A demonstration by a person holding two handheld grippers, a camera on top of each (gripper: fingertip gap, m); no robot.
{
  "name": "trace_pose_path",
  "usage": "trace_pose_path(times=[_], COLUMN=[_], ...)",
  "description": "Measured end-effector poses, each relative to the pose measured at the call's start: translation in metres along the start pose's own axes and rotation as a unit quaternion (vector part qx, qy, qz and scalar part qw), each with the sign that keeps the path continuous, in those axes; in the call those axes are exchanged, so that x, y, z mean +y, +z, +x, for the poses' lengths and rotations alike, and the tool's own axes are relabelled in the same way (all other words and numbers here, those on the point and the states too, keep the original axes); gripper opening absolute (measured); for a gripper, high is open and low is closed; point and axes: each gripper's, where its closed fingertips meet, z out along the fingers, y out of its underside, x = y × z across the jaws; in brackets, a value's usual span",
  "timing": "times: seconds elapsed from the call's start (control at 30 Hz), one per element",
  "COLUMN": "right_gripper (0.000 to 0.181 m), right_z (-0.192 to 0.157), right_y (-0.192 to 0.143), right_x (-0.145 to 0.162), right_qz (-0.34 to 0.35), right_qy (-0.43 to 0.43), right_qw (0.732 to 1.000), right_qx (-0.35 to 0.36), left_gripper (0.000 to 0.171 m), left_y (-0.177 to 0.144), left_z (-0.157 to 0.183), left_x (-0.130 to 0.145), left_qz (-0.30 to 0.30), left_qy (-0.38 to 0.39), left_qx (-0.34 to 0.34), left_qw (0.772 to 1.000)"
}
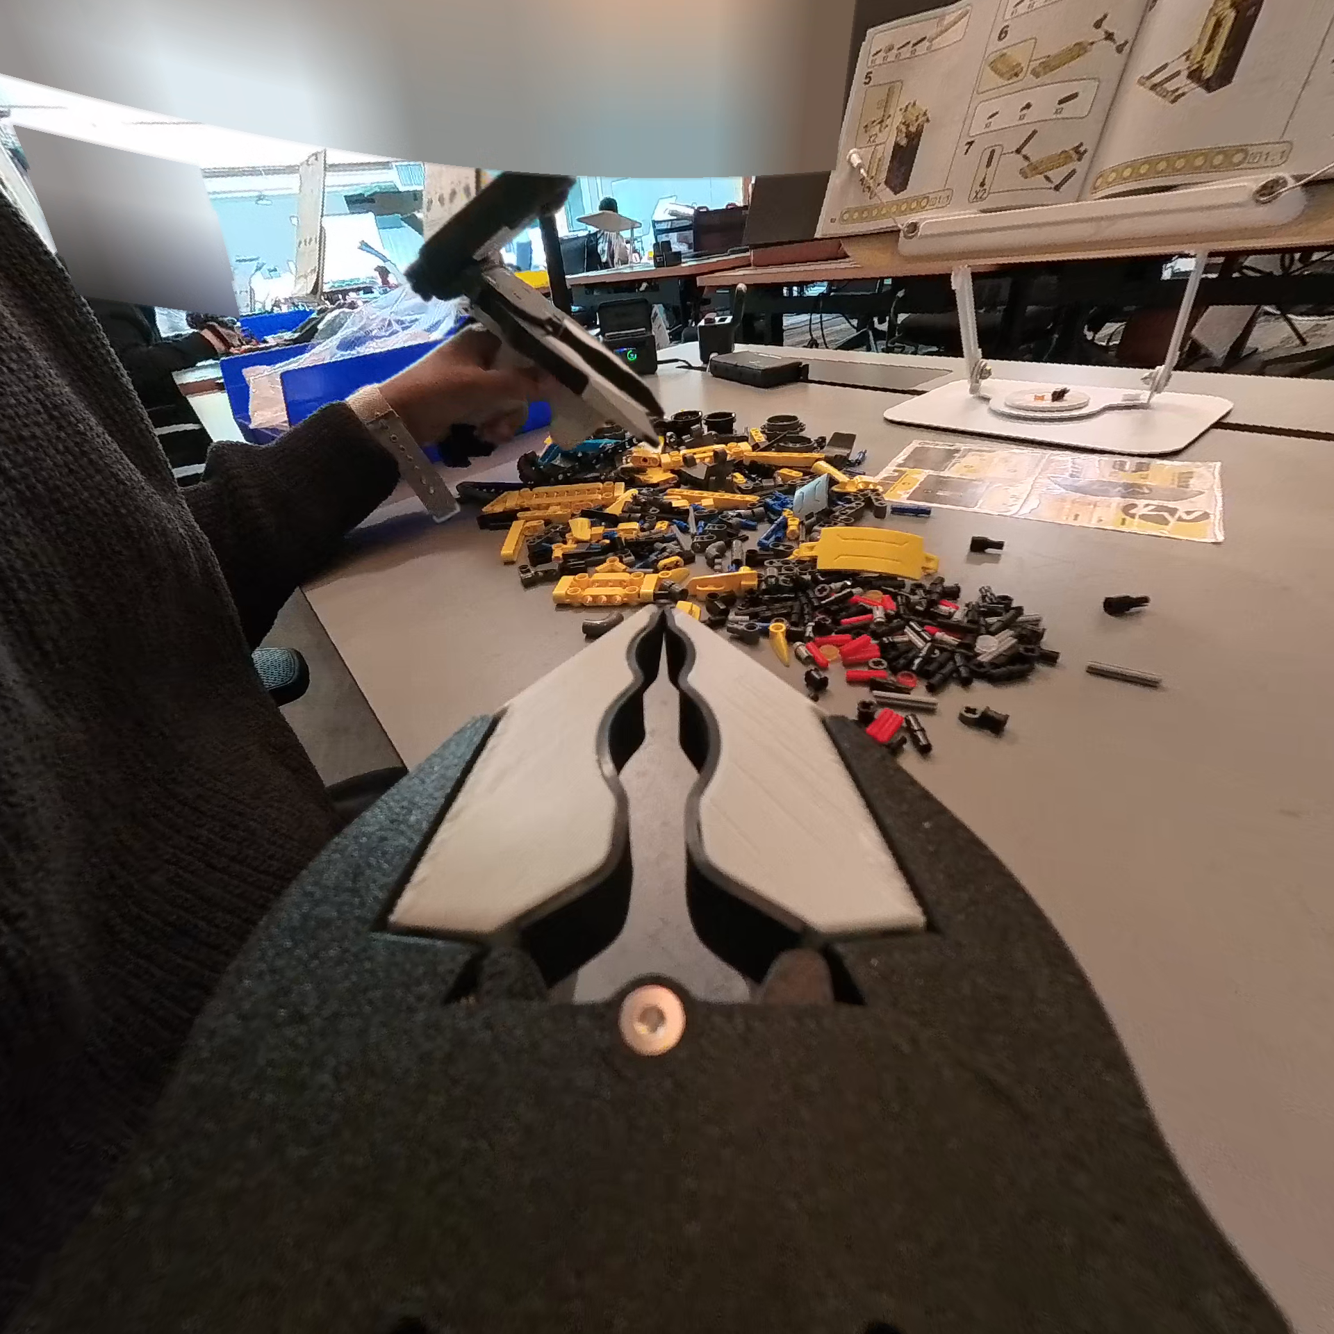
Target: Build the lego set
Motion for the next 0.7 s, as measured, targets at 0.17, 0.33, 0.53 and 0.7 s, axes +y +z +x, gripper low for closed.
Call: trace_pose_path(times=[0.17,0.33,0.53,0.7], right_gripper=[0.000,0.000,0.000,0.000], right_z=[-0.001,-0.002,-0.002,-0.001], right_y=[0.000,0.000,0.000,0.000], right_x=[0.000,0.000,-0.001,0.000], right_qz=[0.002,0.001,0.003,0.002], right_qy=[-0.004,-0.008,-0.010,-0.010], right_qw=[1.000,1.000,1.000,1.000], right_qx=[-0.002,-0.003,-0.001,0.002], left_gripper=[0.049,0.024,0.019,0.019], left_y=[0.000,-0.008,-0.012,-0.013], left_z=[-0.004,-0.007,-0.002,0.003], left_x=[0.001,-0.010,-0.019,-0.024], left_qz=[-0.004,0.032,0.059,0.071], left_qy=[0.004,-0.010,-0.008,-0.001], left_qx=[-0.016,-0.017,-0.012,-0.013], left_qw=[1.000,0.999,0.998,0.997])
